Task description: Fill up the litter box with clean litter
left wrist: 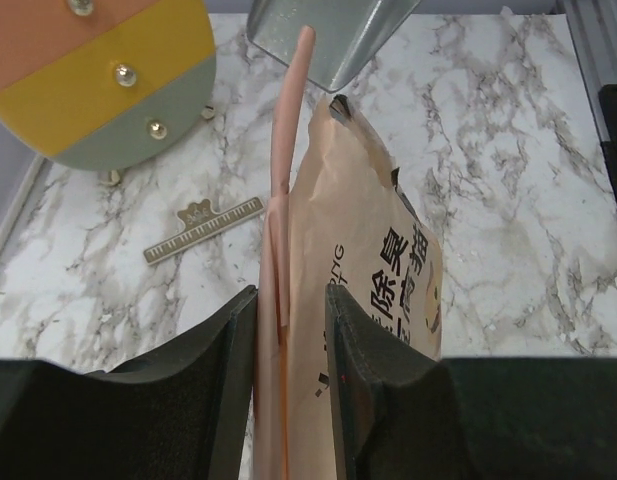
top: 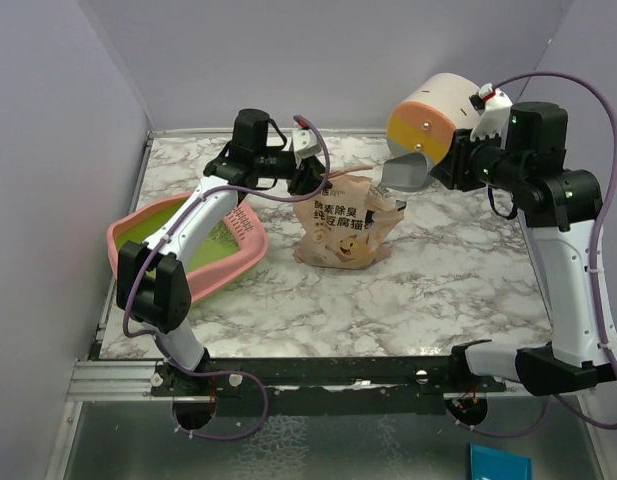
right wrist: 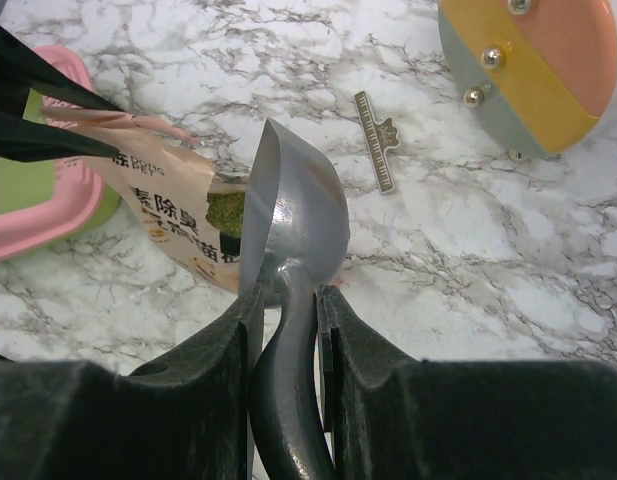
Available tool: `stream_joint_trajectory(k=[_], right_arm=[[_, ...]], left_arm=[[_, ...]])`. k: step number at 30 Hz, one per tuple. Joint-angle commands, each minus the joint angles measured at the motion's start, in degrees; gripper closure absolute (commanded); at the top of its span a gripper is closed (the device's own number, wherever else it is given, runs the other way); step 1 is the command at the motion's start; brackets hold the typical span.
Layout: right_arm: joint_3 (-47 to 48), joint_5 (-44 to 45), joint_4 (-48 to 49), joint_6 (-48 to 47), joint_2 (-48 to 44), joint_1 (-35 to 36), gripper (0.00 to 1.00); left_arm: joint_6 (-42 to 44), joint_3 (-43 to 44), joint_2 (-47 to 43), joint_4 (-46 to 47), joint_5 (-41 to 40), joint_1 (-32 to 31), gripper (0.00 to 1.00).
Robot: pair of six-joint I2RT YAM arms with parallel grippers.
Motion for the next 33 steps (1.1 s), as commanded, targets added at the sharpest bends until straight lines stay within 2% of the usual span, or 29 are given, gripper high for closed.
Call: stream_joint_trajectory(k=[1, 5, 7, 8, 10, 11, 18, 21, 24, 28, 33], right_arm=[[0.7, -1.5, 0.4, -1.0, 1.1, 0.0, 0.99], [0.3, -2.0, 0.6, -1.1, 1.9, 0.0, 0.99], [0.4, -2.4, 0.5, -1.2, 2.1, 0.0, 0.99], [0.4, -3.2, 0.4, -1.2, 2.3, 0.0, 0.99], [0.4, -5.3, 0.0, -1.4, 2.4, 0.0, 0.99], [0.3, -6.1, -0.1, -1.5, 2.3, 0.0, 0.99], [-2.5, -7.6, -0.9, -1.3, -0.7, 0.7, 0.99], [-5.1, -5.8, -1.3, -1.0, -1.7, 1.5, 0.99], [-7.1, -4.0, -1.9, -0.6, -2.5, 2.0, 0.99], [-9.3, -3.5, -1.9, -0.4, -3.4, 2.4, 0.99], [-10.9, -4.3, -0.8, -0.7, -2.4, 2.9, 0.99]], left_arm=[[5.1, 1.1, 0.5, -6.2, 6.3, 0.1, 0.66], [10.6, 2.5, 0.5, -11.9, 7.7, 0.2, 0.66], [12.4, 3.1, 0.5, -14.3, 8.4, 0.2, 0.71], [12.8, 3.0, 0.5, -14.7, 9.0, 0.2, 0.75], [12.4, 2.8, 0.5, -14.8, 9.3, 0.1, 0.94], [12.1, 2.8, 0.5, -14.8, 8.8, 0.0, 1.00], [10.9, -3.6, -2.7, -11.0, 1.3, -3.0, 1.00], [5.3, -8.5, -6.1, -2.8, -3.7, -3.8, 1.00], [-2.2, -16.8, -11.1, 10.5, -11.8, -4.5, 1.00], [-6.7, -26.0, -17.9, 24.3, -20.1, -5.9, 1.00], [-8.8, -27.8, -20.9, 27.5, -19.8, -6.7, 1.00]])
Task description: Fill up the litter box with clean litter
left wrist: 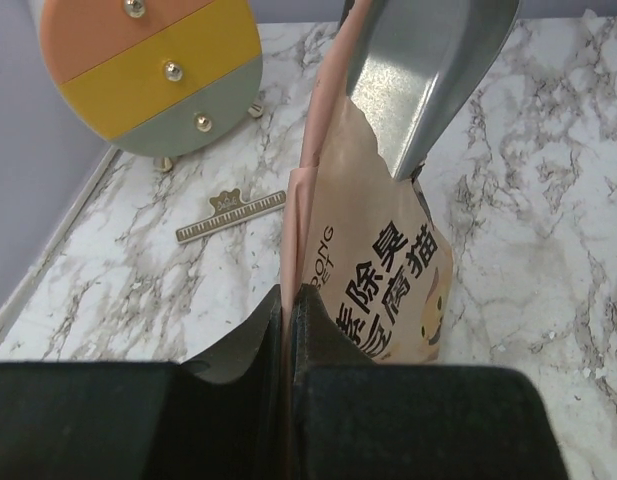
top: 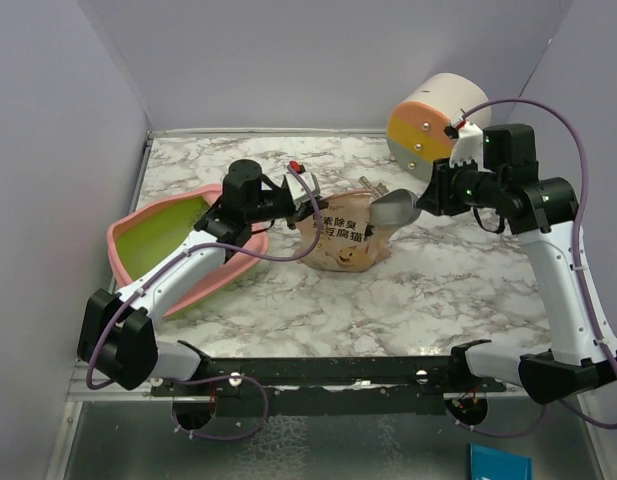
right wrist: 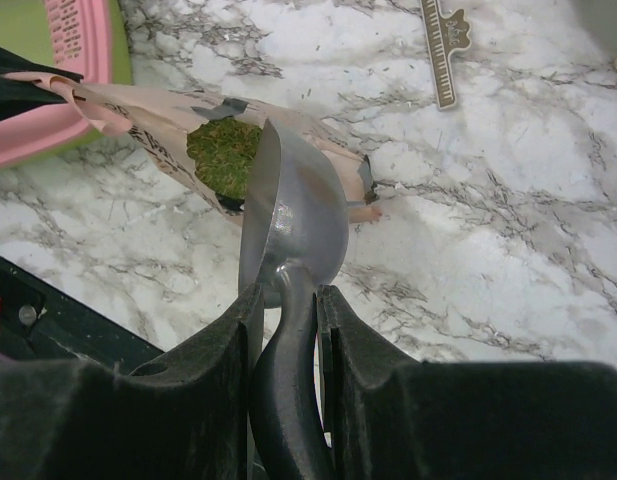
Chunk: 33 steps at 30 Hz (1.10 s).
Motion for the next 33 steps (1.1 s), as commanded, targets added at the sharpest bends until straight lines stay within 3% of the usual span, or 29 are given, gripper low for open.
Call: stream_joint_trajectory(k=[1, 11, 22, 29, 33], right_arm=[[-0.4, -0.7, 1.8, -0.1, -0.1, 0.6, 0.99], [1.1, -5.2, 1.5, -0.6, 0.9, 2.0, 0.99], [-8.4, -6.2, 6.3, -0.4, 3.3, 3.0, 0.99], [-9.0, -1.6, 8.6, 0.8, 8.0, 4.5, 0.99], [-6.7, 3.5, 7.3, 1.2, 11.5, 9.0, 0.99]], left_arm=[[-4.3, -0.5, -2.3, 8.8, -3.4, -1.1, 1.00], [-3.2, -5.1, -4.8, 11.8, -4.2, -2.9, 1.00], [-3.1, -7.7, -8.3, 15.9, -5.5, -6.0, 1.00], [-1.4, -10.7, -10.8, 17.3, -10.0, -6.7, 1.00], [-1.5, -11.5, -11.3, 18.2, -11.8, -8.0, 1.00]])
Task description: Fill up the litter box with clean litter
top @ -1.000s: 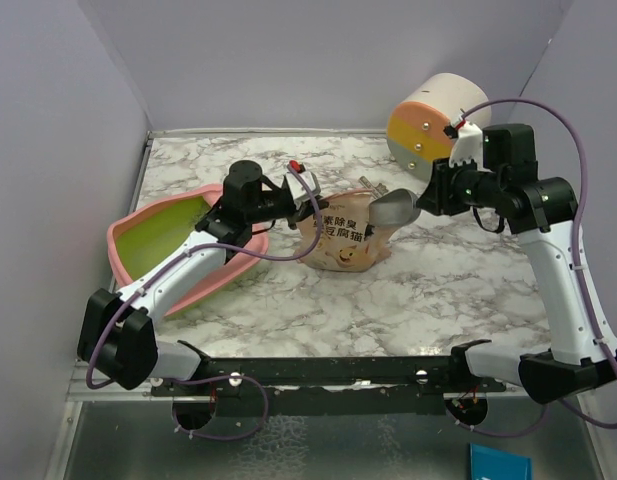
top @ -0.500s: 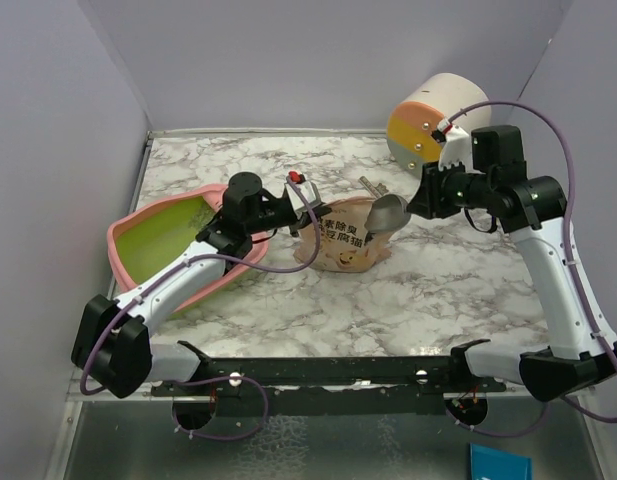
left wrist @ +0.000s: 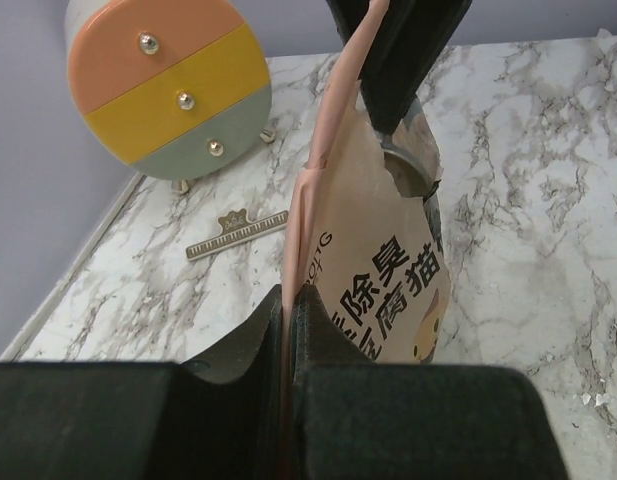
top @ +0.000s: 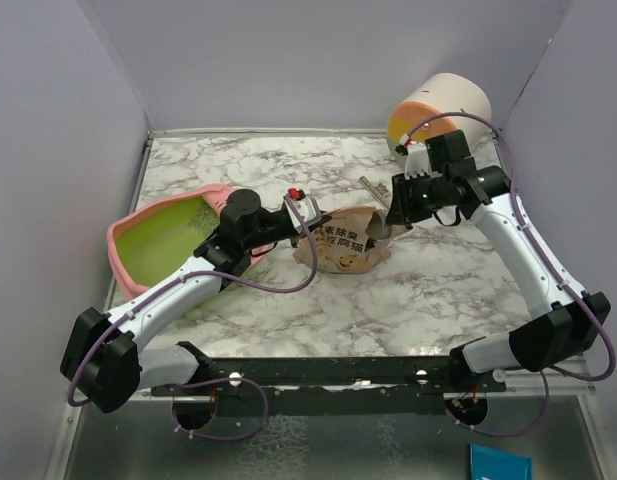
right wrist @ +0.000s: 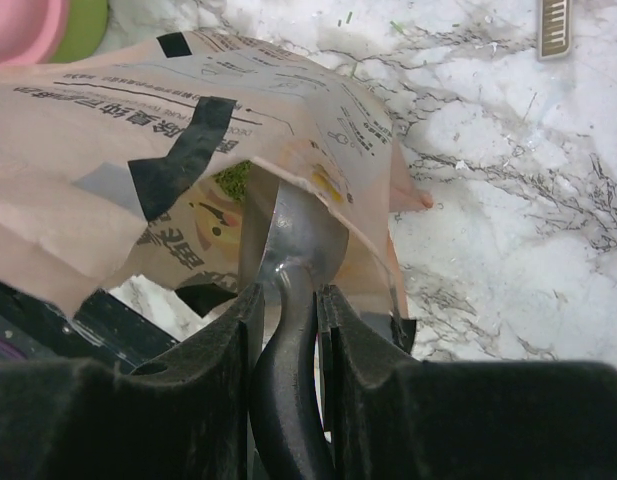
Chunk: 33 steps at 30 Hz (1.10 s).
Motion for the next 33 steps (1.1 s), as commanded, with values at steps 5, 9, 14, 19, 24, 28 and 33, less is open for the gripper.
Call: stream_joint_trajectory(k=[5, 9, 14, 19, 24, 28, 33], right_arm=[[1.6, 11.9, 1.5, 1.8, 4.8, 7.1, 0.99], [-0.9, 16.4, 3.3, 2.8, 4.4, 7.2, 0.99], [-5.0, 21.0, 4.0, 3.5, 4.6, 7.2, 0.99], [-10.1, 20.6, 6.8, 4.0, 4.3, 7.2, 0.99], [-14.0, 18.0, 10.6, 4.2, 6.7, 7.2, 0.99], [-16.5, 14.9, 14.5, 4.5, 8.9, 7.2, 0.99], [-18.3, 9.8, 19.4, 5.1, 11.0, 7.2, 0.99]], left_arm=[[0.8, 0.1, -2.8, 7.3, -4.7, -2.5, 1.00], [0.6, -0.1, -3.1, 7.3, -5.8, -3.2, 1.00], [0.6, -0.1, -3.4, 7.4, -8.4, -4.1, 1.00], [0.9, -0.3, -3.2, 7.4, -9.6, -5.0, 1.00], [1.2, -0.6, -2.6, 7.4, -9.0, -5.5, 1.00], [1.3, -0.8, -2.1, 7.4, -9.0, -5.6, 1.00], [1.6, -0.6, -0.7, 7.5, -9.0, -5.6, 1.00]])
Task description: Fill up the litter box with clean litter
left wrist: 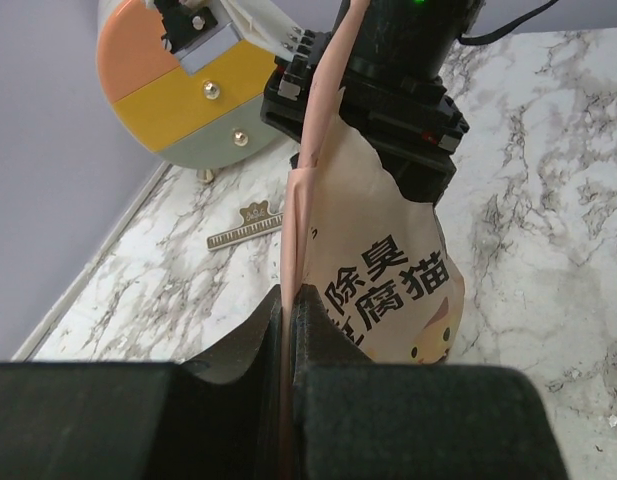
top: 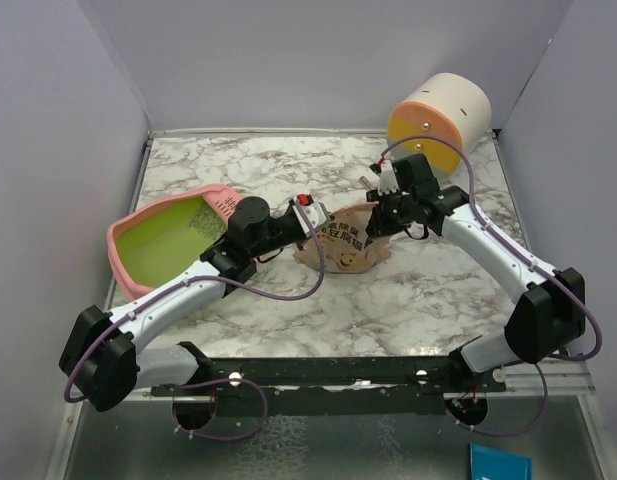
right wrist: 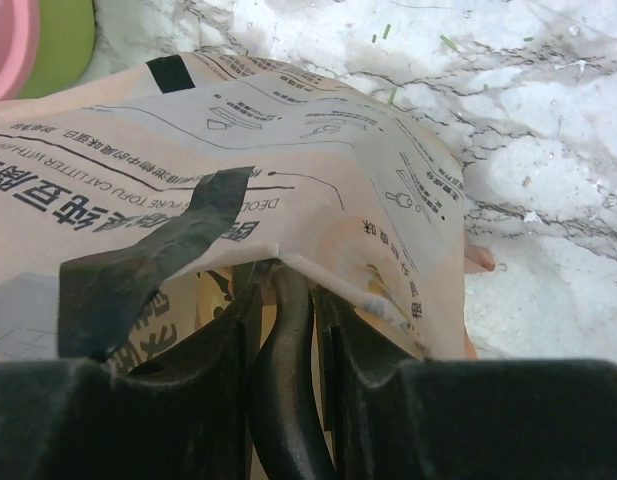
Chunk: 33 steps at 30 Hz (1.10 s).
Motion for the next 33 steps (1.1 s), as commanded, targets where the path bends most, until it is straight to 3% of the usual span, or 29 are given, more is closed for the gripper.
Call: stream_joint_trajectory(k=[1, 17, 33], right_arm=[[-5.4, 3.0, 2.1, -1.7, 6.2, -0.2, 0.99], [-15.5, -13.6, 22.2, 6.1, 8.2, -0.4, 0.99], [-28.0, -39.7, 49.9, 16.9, 7.0, -10.1, 0.99]], left_arm=[[0.2, 0.7, 0.0, 6.2, 1.0, -0.8, 1.00], [1.1, 4.3, 6.0, 8.1, -0.4, -0.8, 1.00], [1.8, 3.4, 5.9, 9.7, -3.8, -0.8, 1.00]])
